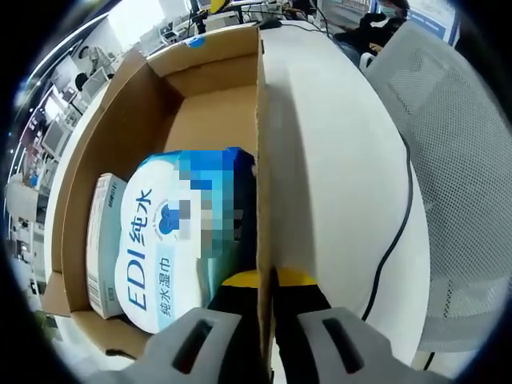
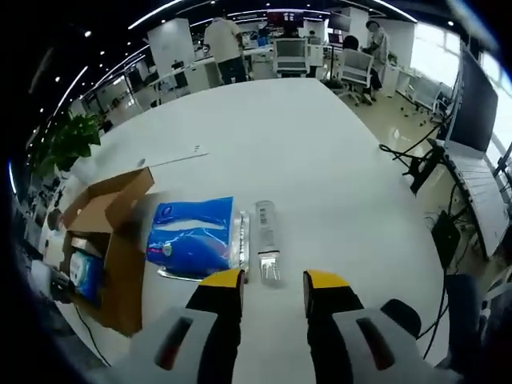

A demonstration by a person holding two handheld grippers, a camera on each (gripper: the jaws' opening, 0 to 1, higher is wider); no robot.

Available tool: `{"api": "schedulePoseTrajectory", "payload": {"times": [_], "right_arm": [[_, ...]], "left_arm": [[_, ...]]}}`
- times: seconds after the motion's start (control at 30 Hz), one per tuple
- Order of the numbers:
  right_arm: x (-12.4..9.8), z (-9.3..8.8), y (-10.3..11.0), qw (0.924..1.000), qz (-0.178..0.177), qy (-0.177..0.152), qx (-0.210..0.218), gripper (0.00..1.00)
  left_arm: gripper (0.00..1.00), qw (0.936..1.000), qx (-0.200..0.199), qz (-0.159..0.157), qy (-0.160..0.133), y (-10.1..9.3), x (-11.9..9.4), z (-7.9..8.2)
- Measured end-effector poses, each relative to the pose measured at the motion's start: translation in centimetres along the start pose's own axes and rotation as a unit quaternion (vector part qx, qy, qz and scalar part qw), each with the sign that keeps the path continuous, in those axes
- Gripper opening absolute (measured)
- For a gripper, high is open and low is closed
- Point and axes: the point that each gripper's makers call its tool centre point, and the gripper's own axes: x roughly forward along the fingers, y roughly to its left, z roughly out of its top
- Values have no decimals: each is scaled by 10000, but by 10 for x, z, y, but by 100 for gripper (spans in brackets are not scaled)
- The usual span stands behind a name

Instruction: Operate the shoe box by opening the lid, removing the specified soft item, and placing it in the target area until the item is outside and the box remains undamaged.

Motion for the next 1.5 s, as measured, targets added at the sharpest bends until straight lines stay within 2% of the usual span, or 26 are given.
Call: {"api": "schedulePoseTrajectory", "payload": {"times": [0.23, 0.4, 0.47, 0.57, 0.63, 0.67, 0.7, 0.77, 0.83, 0.97, 1.1, 1.23, 1.33, 1.47, 1.5], "right_arm": [[-36, 5, 12, 9988, 58, -417, -245, 29], [-63, 2, 28, 9969, 127, -689, -352, 29], [-72, 3, 37, 9950, 185, -842, -511, 29], [-83, 1, 47, 9933, 155, -848, -774, 29], [-91, 2, 59, 9885, 277, -928, -1158, 30], [-96, 3, 59, 9868, 177, -961, -1291, 31], [-101, 5, 64, 9860, 199, -1055, -1273, 31], [-109, 9, 82, 9819, 649, -1218, -1298, 35], [-120, 15, 94, 9788, 832, -1426, -1210, 37], [-137, 18, 110, 9731, 846, -1533, -1500, 37], [-148, 18, 121, 9684, 714, -1619, -1757, 37], [-158, 13, 127, 9675, 636, -1701, -1762, 36], [-168, 14, 136, 9676, 710, -1930, -1464, 35], [-174, 10, 153, 9621, 765, -1876, -1822, 35], [-177, 13, 162, 9596, 823, -2011, -1788, 35]], "left_arm": [[2, 10000, -30, 16, 11, 0, -1, -1], [2, 10000, -28, 26, 12, 2, -2, -2], [2, 10000, -29, 32, 12, 3, -3, -2], [2, 10000, -20, 36, 6, 3, -3, -2], [2, 10000, -32, 28, 8, 4, -4, -2], [2, 10000, -30, 15, 6, 4, -4, -3], [2, 10000, -31, 14, 5, 4, -4, -3], [2, 10000, -23, 31, 1, 4, -4, -3], [2, 10000, -13, 47, -2, 3, -5, -3], [2, 10000, -32, 49, 3, 3, -4, -3], [2, 10000, 15, 89, -14, 2, -5, -3], [2, 10000, 21, 87, -19, 3, -4, -2], [2, 10000, 30, 85, -24, 4, -4, -2], [2, 9999, 54, 102, -32, 4, -4, -3], [2, 9999, 50, 108, -36, 4, -4, -3]]}}
